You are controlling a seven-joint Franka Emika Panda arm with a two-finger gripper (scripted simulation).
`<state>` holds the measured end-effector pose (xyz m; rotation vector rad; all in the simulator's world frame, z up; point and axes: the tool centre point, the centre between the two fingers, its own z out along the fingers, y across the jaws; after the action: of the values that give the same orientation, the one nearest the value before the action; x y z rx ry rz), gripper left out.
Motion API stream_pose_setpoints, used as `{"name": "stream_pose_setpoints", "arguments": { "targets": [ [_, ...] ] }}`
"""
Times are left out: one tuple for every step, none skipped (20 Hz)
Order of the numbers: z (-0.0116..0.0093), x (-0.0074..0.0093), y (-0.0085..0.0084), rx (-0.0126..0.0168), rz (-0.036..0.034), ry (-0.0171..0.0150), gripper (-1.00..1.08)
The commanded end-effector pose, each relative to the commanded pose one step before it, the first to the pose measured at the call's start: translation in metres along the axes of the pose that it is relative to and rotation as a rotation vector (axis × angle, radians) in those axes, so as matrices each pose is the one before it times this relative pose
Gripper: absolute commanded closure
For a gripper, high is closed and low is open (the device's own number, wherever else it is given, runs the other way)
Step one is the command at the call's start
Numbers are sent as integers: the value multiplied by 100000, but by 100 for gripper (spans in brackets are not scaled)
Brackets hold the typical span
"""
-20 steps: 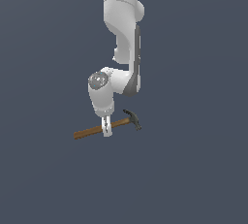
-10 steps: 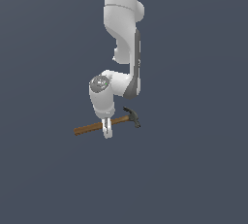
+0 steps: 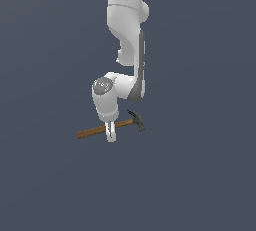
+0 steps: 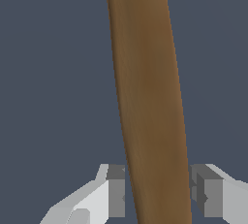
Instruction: Pick up the object and move it to a goal position.
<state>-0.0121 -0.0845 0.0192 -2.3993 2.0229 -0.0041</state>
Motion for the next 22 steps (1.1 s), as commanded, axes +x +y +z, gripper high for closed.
{"name": "stream_pose_setpoints", "arguments": {
  "targets": [
    [-214, 17, 220, 123, 52, 54, 108],
    [-94, -26, 170, 0, 0, 0, 108],
    [-111, -31, 202, 0, 0, 0, 108],
    [-102, -32, 234, -38, 5, -30, 108],
    [-147, -41, 267, 0, 0, 0, 108],
    [-166, -46, 300, 0, 0, 0, 108],
    [-158, -47, 334, -37, 6, -31, 108],
    [-204, -57, 369, 0, 0, 0, 108],
    [-224, -62, 404, 0, 0, 0, 108],
    [-219, -63, 441, -36, 7, -32, 108],
    [-265, -74, 478, 0, 0, 0, 108],
    [-262, -74, 516, -36, 8, -32, 108],
    [-309, -86, 555, 0, 0, 0, 108],
    [-298, -83, 595, -49, 13, -47, 108],
    [-356, -98, 636, 0, 0, 0, 108],
    [-339, -92, 664, -48, 15, -47, 108],
    [-363, -99, 643, 0, 0, 0, 108],
    [-315, -83, 615, -49, 17, -46, 108],
    [-333, -89, 585, 0, 0, 0, 108],
    [-293, -75, 554, -37, 14, -29, 108],
    [-300, -78, 522, 0, 0, 0, 108],
    [-260, -63, 489, -39, 15, -25, 108]
  ]
}}
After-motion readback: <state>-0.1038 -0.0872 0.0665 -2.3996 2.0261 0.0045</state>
